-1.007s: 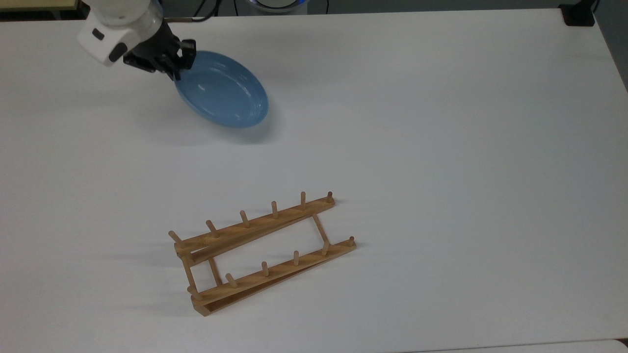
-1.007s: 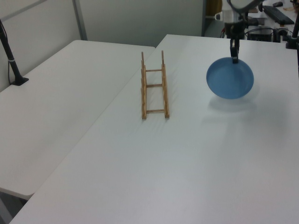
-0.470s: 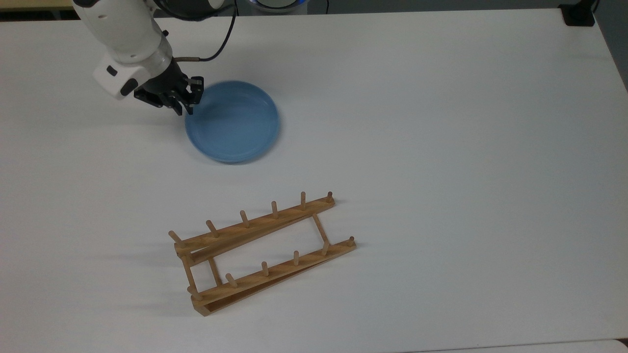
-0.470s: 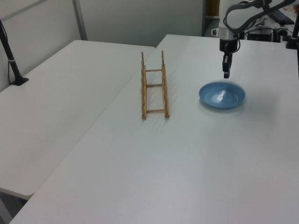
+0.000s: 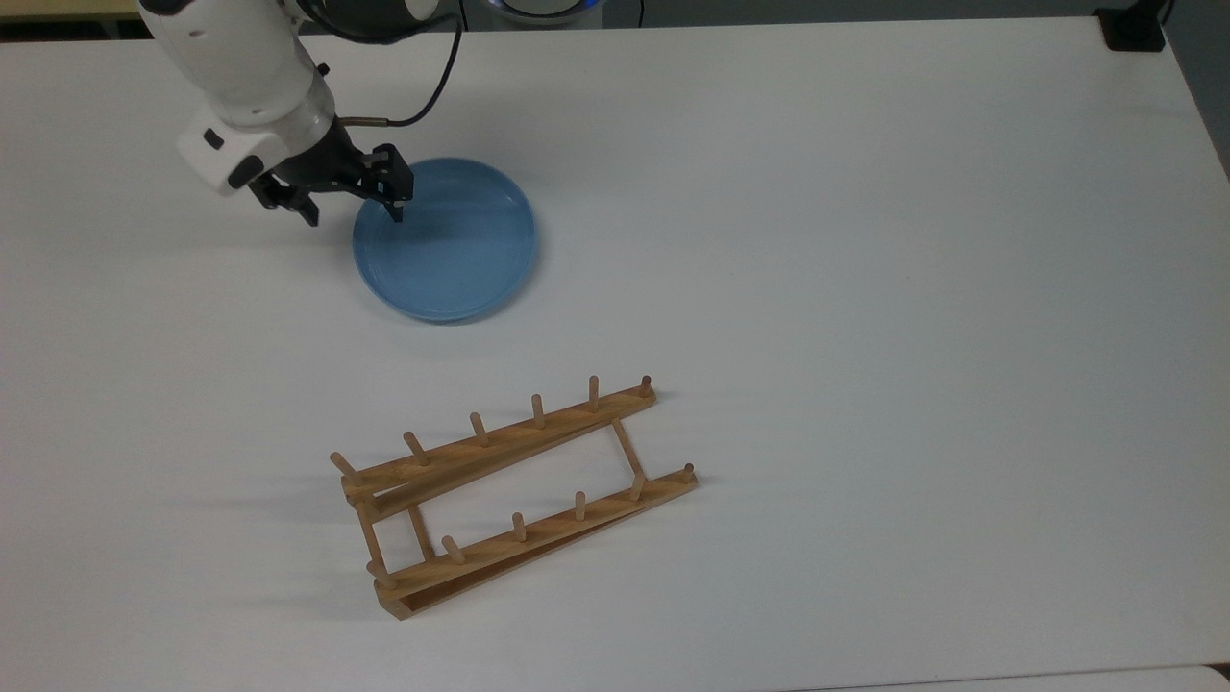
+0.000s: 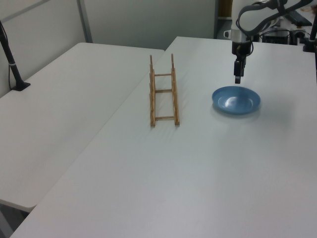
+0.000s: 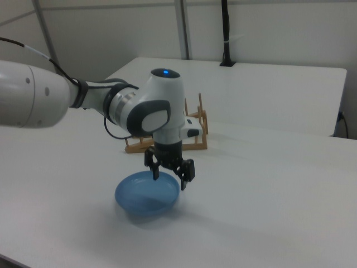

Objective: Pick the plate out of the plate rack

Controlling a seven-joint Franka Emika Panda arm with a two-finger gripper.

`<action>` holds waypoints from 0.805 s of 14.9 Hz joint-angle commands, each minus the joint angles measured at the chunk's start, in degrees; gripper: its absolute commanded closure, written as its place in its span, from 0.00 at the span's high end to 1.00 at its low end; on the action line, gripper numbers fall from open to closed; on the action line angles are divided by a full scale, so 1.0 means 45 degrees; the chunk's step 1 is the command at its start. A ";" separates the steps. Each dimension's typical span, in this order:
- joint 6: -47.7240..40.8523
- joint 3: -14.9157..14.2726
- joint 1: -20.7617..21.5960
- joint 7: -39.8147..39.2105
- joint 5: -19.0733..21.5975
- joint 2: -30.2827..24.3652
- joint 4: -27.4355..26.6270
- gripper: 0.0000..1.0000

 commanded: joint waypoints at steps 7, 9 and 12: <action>-0.4592 0.0104 0.1813 0.6385 0.0204 -0.2769 0.3321 1.00; -0.5452 0.0007 0.2264 0.6836 0.0242 -0.3257 0.3557 1.00; -0.6316 -0.0032 0.2791 0.7189 0.0223 -0.3727 0.3558 1.00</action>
